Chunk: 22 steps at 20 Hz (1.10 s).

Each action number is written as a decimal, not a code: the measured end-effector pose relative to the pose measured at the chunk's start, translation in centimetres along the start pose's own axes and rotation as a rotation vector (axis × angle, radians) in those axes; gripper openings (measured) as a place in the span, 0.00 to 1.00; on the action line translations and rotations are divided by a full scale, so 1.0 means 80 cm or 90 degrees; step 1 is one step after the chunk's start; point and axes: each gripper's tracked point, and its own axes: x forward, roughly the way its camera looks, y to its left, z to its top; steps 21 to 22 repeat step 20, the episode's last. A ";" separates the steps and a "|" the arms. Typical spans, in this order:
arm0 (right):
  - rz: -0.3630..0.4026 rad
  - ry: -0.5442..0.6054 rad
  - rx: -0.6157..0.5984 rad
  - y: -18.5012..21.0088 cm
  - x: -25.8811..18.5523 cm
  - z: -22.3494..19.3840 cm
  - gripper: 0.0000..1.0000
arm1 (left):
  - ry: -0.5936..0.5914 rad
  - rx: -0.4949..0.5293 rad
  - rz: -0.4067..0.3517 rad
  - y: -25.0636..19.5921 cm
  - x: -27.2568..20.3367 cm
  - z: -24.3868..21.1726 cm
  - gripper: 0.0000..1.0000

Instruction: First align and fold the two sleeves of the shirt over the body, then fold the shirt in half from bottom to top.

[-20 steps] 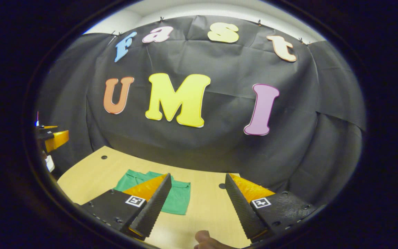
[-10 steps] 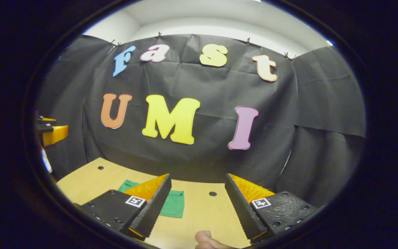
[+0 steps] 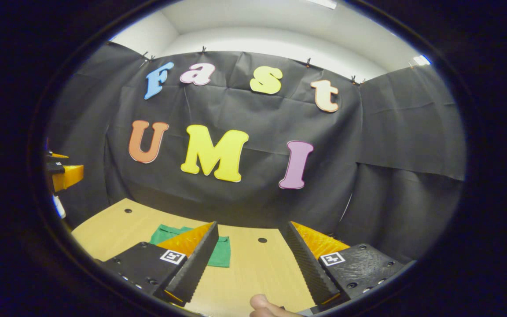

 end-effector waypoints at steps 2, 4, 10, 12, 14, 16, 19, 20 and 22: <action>0.001 -0.005 0.004 0.003 -0.009 -0.001 0.97 | -0.009 0.011 -0.003 0.000 -0.008 -0.001 0.99; 0.002 0.001 0.013 0.005 -0.017 -0.007 0.97 | -0.008 0.013 -0.004 0.000 -0.015 -0.005 0.99; 0.001 0.020 -0.001 0.003 -0.019 -0.018 0.95 | 0.001 -0.001 -0.015 -0.005 -0.026 -0.020 0.99; 0.005 0.032 -0.004 0.005 -0.019 -0.023 0.97 | 0.000 0.002 -0.015 -0.005 -0.030 -0.023 0.99; 0.003 0.036 -0.008 0.003 -0.021 -0.022 0.95 | 0.004 -0.009 -0.030 -0.014 -0.032 -0.029 0.99; -0.003 0.030 -0.016 0.001 -0.021 -0.020 0.95 | 0.007 -0.015 -0.029 -0.013 -0.035 -0.035 0.99; -0.008 0.022 -0.039 0.002 -0.028 -0.019 0.95 | 0.005 -0.017 -0.027 -0.013 -0.036 -0.039 0.99; -0.010 0.022 -0.043 0.004 -0.031 -0.019 0.95 | 0.006 -0.019 -0.031 -0.014 -0.036 -0.041 0.99; -0.010 0.022 -0.043 0.004 -0.031 -0.019 0.95 | 0.006 -0.019 -0.031 -0.014 -0.036 -0.041 0.99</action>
